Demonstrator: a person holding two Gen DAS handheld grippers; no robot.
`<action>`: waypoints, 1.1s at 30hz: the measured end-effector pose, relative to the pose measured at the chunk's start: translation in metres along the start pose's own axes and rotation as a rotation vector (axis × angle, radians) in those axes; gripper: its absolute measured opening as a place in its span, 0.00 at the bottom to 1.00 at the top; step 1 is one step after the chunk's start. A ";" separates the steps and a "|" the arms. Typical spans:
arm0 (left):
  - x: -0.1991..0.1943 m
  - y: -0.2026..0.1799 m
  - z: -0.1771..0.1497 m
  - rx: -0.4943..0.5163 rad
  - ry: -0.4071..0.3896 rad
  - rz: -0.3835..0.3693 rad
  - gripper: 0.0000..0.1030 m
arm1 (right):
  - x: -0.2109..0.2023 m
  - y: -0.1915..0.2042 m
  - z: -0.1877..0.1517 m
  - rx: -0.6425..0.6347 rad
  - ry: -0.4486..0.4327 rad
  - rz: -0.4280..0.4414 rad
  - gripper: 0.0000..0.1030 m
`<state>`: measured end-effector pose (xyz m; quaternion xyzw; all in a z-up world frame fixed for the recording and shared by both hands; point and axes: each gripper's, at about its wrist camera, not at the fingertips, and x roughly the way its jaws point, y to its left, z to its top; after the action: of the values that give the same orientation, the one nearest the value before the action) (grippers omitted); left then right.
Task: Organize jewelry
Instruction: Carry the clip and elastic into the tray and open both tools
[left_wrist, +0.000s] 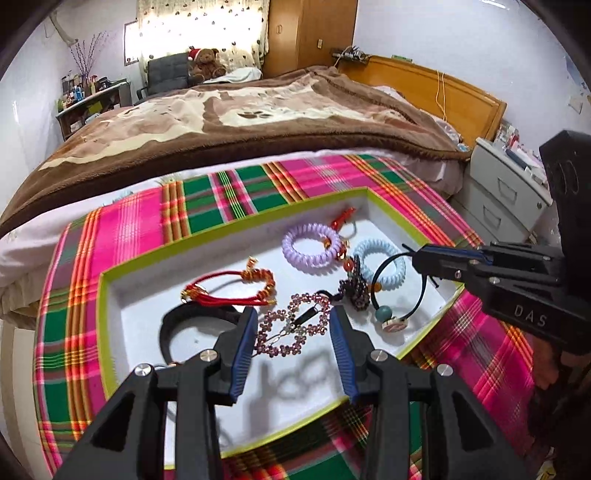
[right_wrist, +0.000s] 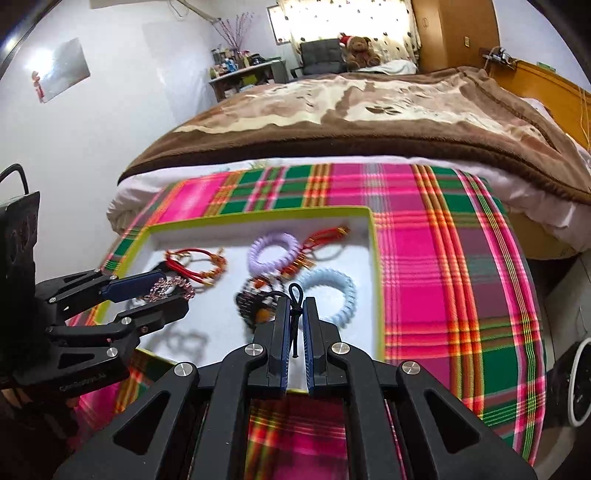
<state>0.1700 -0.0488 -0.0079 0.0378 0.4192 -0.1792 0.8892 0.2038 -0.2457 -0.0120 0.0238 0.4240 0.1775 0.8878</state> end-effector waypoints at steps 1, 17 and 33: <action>0.004 -0.002 -0.001 0.003 0.010 -0.002 0.41 | 0.002 -0.003 -0.001 -0.005 0.009 -0.014 0.06; 0.022 -0.007 -0.007 0.002 0.056 0.017 0.41 | 0.020 0.002 -0.008 -0.138 0.050 -0.175 0.06; 0.019 -0.007 -0.008 -0.013 0.049 0.051 0.42 | 0.019 0.007 -0.007 -0.170 0.034 -0.224 0.07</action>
<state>0.1730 -0.0588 -0.0264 0.0470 0.4411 -0.1529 0.8831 0.2076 -0.2334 -0.0295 -0.1019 0.4223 0.1129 0.8936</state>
